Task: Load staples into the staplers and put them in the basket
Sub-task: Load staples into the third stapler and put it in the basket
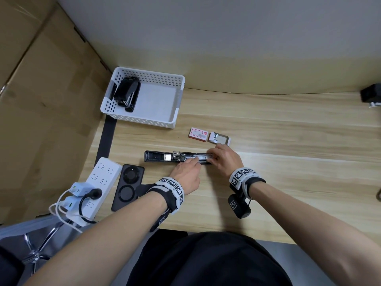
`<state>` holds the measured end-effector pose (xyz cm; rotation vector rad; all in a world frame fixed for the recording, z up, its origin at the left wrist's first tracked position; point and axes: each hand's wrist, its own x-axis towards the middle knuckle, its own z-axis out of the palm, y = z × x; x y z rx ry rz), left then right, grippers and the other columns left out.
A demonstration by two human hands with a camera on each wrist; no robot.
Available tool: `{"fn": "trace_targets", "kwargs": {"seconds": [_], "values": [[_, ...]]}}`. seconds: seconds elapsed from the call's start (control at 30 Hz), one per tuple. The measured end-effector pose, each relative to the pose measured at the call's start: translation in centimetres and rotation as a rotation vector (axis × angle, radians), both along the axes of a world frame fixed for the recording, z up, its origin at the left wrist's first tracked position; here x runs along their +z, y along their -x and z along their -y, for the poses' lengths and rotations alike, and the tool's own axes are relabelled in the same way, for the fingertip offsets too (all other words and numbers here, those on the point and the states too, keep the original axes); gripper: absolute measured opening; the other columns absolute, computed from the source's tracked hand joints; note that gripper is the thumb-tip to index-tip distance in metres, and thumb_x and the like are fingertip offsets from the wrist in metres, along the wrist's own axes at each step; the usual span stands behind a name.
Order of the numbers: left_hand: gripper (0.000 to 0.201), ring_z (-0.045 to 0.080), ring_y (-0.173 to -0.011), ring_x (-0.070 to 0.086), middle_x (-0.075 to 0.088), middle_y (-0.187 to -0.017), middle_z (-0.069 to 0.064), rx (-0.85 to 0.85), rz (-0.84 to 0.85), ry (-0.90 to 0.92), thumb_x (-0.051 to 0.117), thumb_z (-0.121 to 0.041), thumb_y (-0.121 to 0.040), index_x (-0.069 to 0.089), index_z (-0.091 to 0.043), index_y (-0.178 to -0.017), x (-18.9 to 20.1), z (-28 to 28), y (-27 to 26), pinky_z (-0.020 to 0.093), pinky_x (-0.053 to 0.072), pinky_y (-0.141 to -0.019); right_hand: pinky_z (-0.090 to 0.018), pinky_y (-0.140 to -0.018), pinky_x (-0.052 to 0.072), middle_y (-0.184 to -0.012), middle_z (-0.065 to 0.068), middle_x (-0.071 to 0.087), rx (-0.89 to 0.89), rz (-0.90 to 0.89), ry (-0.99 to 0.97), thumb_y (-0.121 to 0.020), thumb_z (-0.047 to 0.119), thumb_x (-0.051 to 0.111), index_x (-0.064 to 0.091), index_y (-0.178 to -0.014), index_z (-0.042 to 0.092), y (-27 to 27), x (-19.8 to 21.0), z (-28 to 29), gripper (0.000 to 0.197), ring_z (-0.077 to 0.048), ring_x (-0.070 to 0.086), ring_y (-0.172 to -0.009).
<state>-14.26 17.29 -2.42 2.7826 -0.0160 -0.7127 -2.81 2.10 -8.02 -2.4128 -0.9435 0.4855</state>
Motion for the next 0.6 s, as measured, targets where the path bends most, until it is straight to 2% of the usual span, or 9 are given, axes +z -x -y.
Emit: {"fn": "trace_targets", "kwargs": {"seconds": [0.13,0.3,0.37,0.47,0.6], "values": [[0.045,0.024,-0.139,0.031,0.031,-0.154,0.009,0.009,-0.026,0.025,0.046,-0.017,-0.089,0.05,-0.005,-0.133,0.0,-0.1,-0.2,0.039,0.034,-0.11,-0.031,-0.059,0.045,-0.087,0.004,0.054,0.083,0.031,-0.002,-0.091,0.032,0.062,0.07,-0.101,0.025,-0.3,0.7,1.6,0.014,-0.019,0.055,-0.091],[0.045,0.026,-0.136,0.035,0.034,-0.154,0.008,0.02,-0.028,0.032,0.046,-0.017,-0.088,0.052,-0.006,-0.132,-0.3,-0.3,-0.3,0.038,0.035,-0.111,-0.032,-0.062,0.043,-0.098,-0.003,0.052,0.264,0.005,0.192,-0.093,0.031,0.053,0.059,-0.126,0.03,-0.6,1.1,1.8,0.034,-0.022,0.052,-0.098],[0.044,0.026,-0.136,0.036,0.034,-0.153,0.008,0.019,-0.021,0.029,0.046,-0.018,-0.089,0.052,-0.007,-0.131,-0.3,-0.3,-0.3,0.038,0.036,-0.11,-0.032,-0.062,0.041,-0.1,-0.004,0.051,0.28,-0.003,0.224,-0.092,0.03,0.052,0.055,-0.132,0.032,-0.5,1.4,1.5,0.04,-0.022,0.051,-0.099],[0.044,0.025,-0.137,0.034,0.033,-0.154,0.007,0.014,-0.031,0.018,0.046,-0.019,-0.089,0.052,-0.007,-0.131,-0.5,-0.4,-0.3,0.038,0.036,-0.11,-0.031,-0.06,0.038,-0.098,-0.004,0.05,0.287,-0.016,0.222,-0.091,0.027,0.051,0.055,-0.132,0.033,-0.4,1.3,1.2,0.041,-0.024,0.052,-0.095],[0.044,0.024,-0.138,0.033,0.032,-0.155,0.005,0.015,-0.053,0.024,0.046,-0.02,-0.089,0.052,-0.008,-0.131,-0.6,-0.4,-0.4,0.04,0.036,-0.11,-0.032,-0.061,0.04,-0.101,-0.004,0.05,0.29,-0.036,0.234,-0.09,0.025,0.051,0.054,-0.133,0.034,-0.9,1.0,1.4,0.044,-0.024,0.051,-0.099]]}}
